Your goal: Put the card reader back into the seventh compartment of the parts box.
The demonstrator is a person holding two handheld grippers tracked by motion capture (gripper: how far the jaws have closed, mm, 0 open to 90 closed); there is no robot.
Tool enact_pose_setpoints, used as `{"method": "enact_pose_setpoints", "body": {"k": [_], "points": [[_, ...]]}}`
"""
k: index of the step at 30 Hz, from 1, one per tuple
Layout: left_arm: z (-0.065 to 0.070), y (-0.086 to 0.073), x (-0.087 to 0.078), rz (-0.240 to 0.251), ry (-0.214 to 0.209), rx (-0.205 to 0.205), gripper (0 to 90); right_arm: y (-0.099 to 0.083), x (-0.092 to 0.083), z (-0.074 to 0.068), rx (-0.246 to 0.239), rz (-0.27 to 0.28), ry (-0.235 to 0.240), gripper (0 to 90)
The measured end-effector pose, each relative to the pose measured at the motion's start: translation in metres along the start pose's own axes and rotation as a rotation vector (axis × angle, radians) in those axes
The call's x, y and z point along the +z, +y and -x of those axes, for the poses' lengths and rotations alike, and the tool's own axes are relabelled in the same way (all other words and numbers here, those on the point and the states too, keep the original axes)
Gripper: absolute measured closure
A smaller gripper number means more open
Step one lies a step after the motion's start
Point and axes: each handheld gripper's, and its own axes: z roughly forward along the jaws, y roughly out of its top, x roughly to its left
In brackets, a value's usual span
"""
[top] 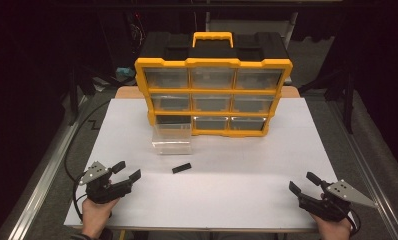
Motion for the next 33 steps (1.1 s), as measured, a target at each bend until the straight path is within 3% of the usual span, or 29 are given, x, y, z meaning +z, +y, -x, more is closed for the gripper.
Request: {"method": "enact_pose_setpoints", "body": {"k": [33], "points": [[0.0026, 0.0014, -0.0004, 0.008, 0.001, 0.007, 29.1, 0.0007, -0.0013, 0.0000, 0.010, 0.020, 0.017, 26.9]]}}
